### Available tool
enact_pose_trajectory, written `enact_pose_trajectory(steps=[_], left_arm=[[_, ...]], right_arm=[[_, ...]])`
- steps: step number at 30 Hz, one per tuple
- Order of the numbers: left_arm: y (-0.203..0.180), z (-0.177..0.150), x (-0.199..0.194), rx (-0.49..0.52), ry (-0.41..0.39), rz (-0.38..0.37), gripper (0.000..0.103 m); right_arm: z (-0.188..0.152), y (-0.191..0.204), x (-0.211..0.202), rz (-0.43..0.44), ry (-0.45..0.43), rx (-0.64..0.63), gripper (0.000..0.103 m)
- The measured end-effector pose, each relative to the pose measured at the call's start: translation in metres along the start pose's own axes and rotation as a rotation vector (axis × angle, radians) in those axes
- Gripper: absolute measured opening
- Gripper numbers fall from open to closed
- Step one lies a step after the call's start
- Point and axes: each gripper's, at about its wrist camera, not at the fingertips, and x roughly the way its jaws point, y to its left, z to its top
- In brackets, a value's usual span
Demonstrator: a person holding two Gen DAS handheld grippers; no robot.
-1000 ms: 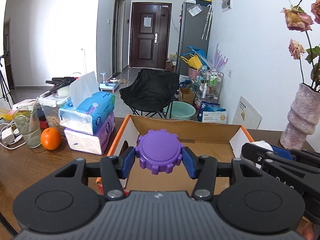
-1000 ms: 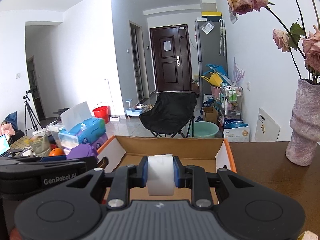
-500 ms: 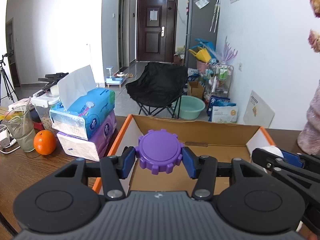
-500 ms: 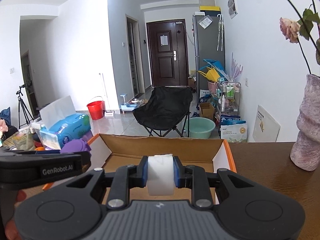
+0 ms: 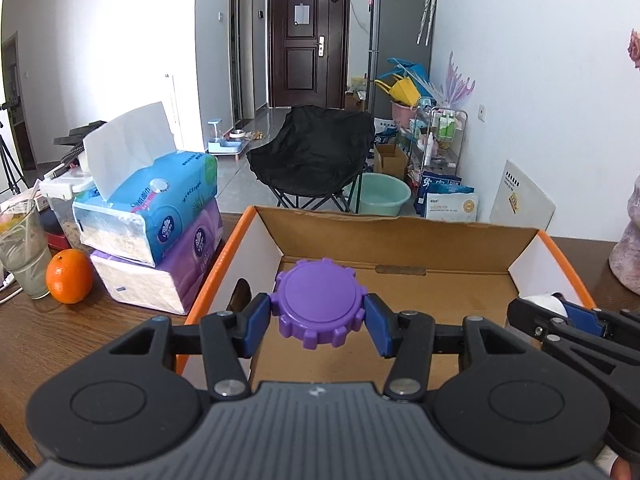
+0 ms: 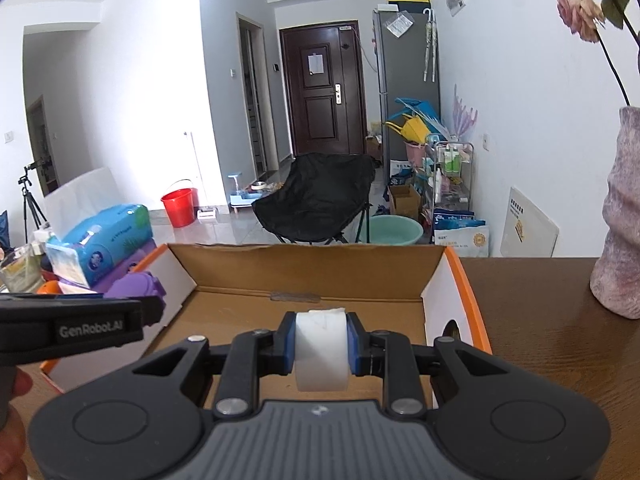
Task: Organize rigid objects
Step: 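Carry the purple cap and tape roll over the red cardboard box with both grippers, then open both grippers to drop the purple cap and tape roll into the box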
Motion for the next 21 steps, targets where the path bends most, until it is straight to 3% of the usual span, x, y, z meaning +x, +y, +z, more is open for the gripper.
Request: enact_pose_trajectory(steps=[7,8,10,11,12,14,16,21], left_arm=[[-0.001,-0.003,0.003,0.014,0.006,0.000,0.055],[-0.001,-0.003,0.002,0.013,0.002,-0.002,0.058],[0.001,-0.003,0.001,0.004,0.001,0.004,0.080],[0.002,-0.002,0.000,-0.001,-0.006,0.017,0.083],[0.003,-0.002,-0.001,0.000,-0.015,0.023,0.084],[0.006,-0.001,-0.002,-0.007,-0.017,0.022,0.088],[0.009,-0.001,-0.003,-0.026,-0.024,0.030,0.099],[0.009,0.001,-0.007,-0.028,-0.042,0.035,0.102]], right_arm=[[-0.005,-0.002,0.008,-0.016,0.014,0.007,0.025],[-0.005,-0.003,0.007,-0.022,0.015,0.006,0.032],[-0.004,-0.005,0.004,-0.029,0.010,0.016,0.063],[-0.004,-0.006,0.001,-0.042,-0.006,0.024,0.087],[-0.004,-0.006,-0.002,-0.058,-0.026,0.026,0.097],[-0.003,-0.007,-0.005,-0.067,-0.037,0.026,0.098],[-0.002,-0.009,-0.006,-0.066,-0.035,0.040,0.101],[-0.001,-0.010,-0.005,-0.078,-0.025,0.042,0.103]])
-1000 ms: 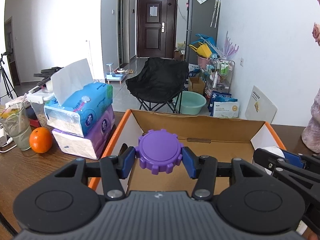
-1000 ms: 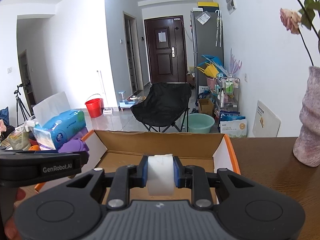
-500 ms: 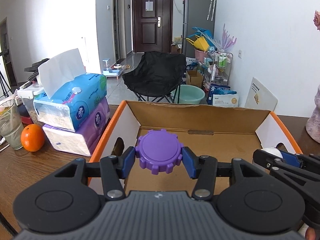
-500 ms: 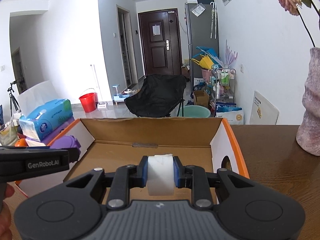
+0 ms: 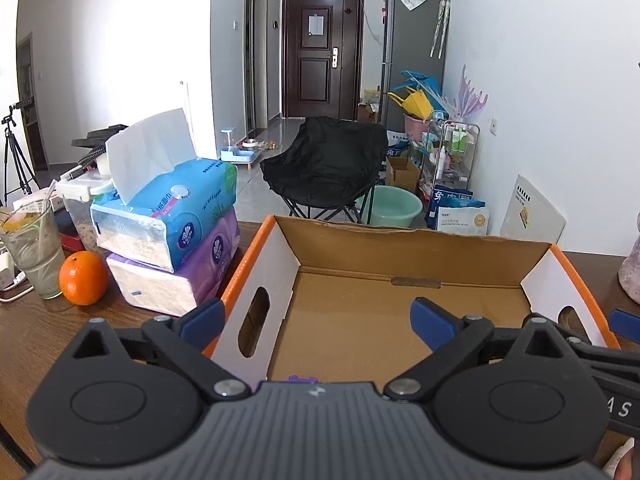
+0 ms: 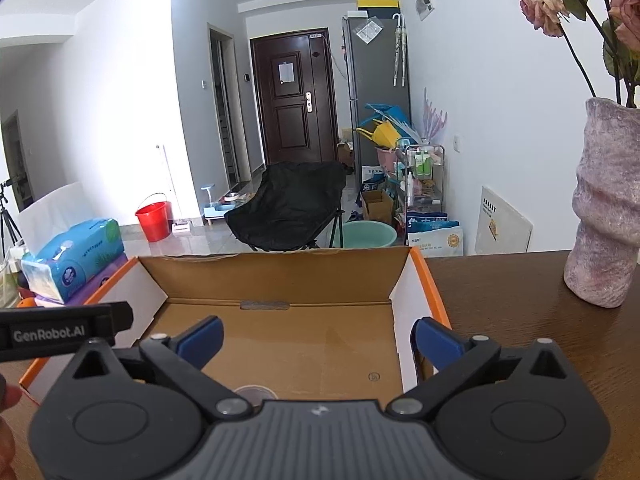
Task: Organize rigid objects
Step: 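Open both grippers to drop the purple cap and tape roll into the box, then withdraw both tools from the box back toward the remaining items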
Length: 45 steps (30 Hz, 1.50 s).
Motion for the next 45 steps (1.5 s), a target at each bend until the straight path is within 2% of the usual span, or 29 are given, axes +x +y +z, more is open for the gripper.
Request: enact_pose_trajectory(steps=[16,35,45], left_arm=[[0.002,0.002,-0.016,0.004,-0.006,0.001,0.103],[0.016,-0.007,-0.069,-0.005,-0.023,-0.020,0.103],[0.022,-0.019,-0.099,0.003,-0.038,-0.034,0.103]], right_arm=[[0.007,0.006,-0.020,-0.016,-0.006,-0.007,0.103],[-0.002,0.013,-0.094,0.005,-0.101,-0.052,0.103],[-0.012,0.013,-0.125,0.007,-0.123,-0.063,0.103]])
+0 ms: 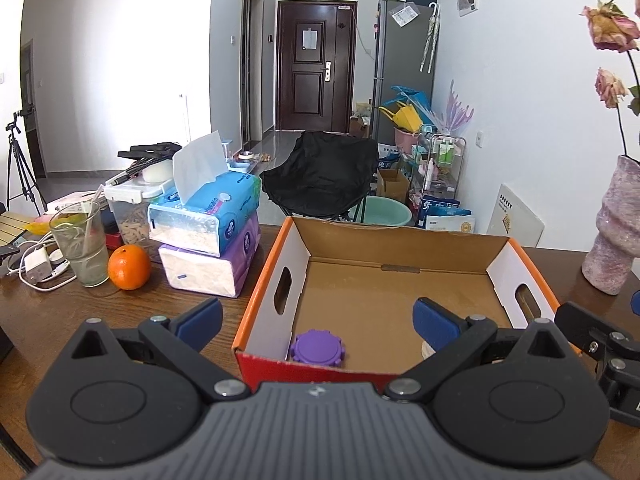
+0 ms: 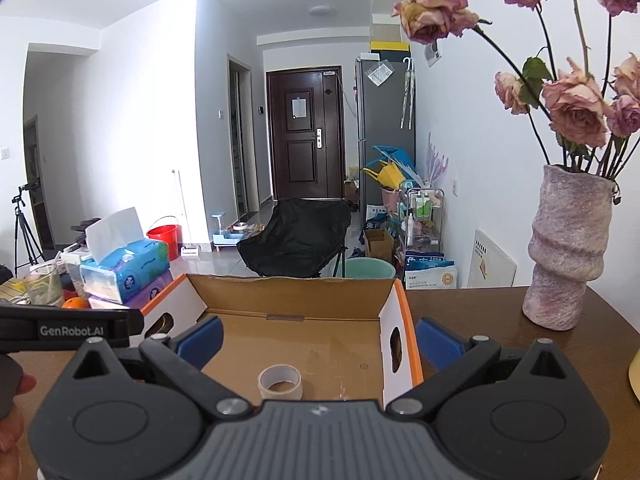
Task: Organize rigid objects
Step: 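Withdraw both tools from the box back toward the remaining items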
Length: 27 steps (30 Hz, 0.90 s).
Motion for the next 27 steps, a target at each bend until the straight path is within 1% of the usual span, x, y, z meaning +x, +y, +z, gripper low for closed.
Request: enact_pose_trajectory(steps=[11,27], left_arm=[[0.008,-0.014,-0.033,0.005,-0.004,-0.018,0.103],[0.014,-0.040,-0.084,0.024,0.021,-0.039,0.103]], right_arm=[[-0.014,0.003,-0.034,-0.004,0.001,-0.008,0.103],[-0.032,0.011,-0.091,-0.005,-0.003,-0.016,0.103]])
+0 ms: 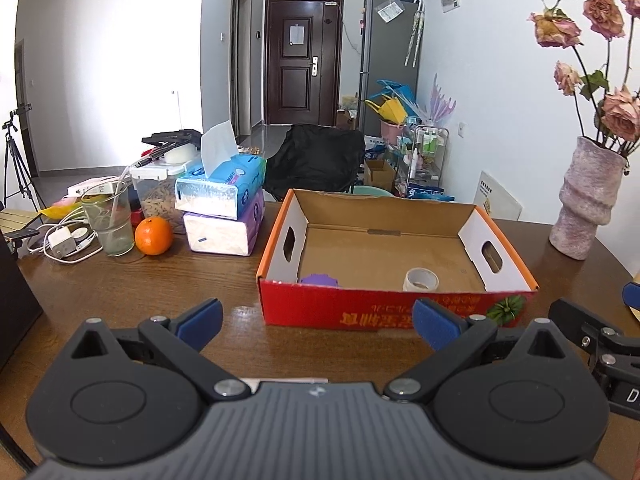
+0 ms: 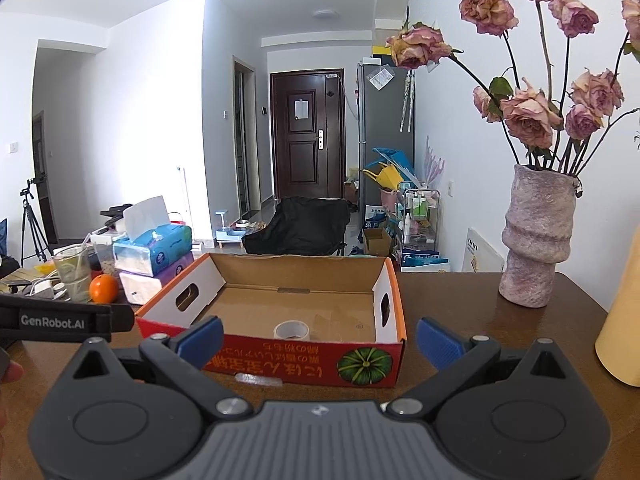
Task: Organize rigid objects
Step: 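Withdraw both tools from the box back toward the remaining items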
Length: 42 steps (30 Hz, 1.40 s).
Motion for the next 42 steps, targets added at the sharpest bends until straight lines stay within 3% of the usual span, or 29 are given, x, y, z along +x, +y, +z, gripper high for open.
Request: enact_pose_trajectory(steps=[42], left_arm=[[0.004,-0.089,-0.110,0.033,0.055,-0.055,0.103]], right_arm=[[-0.081,0.013,-0.128,-0.035,0.086,-0.012,0.103]])
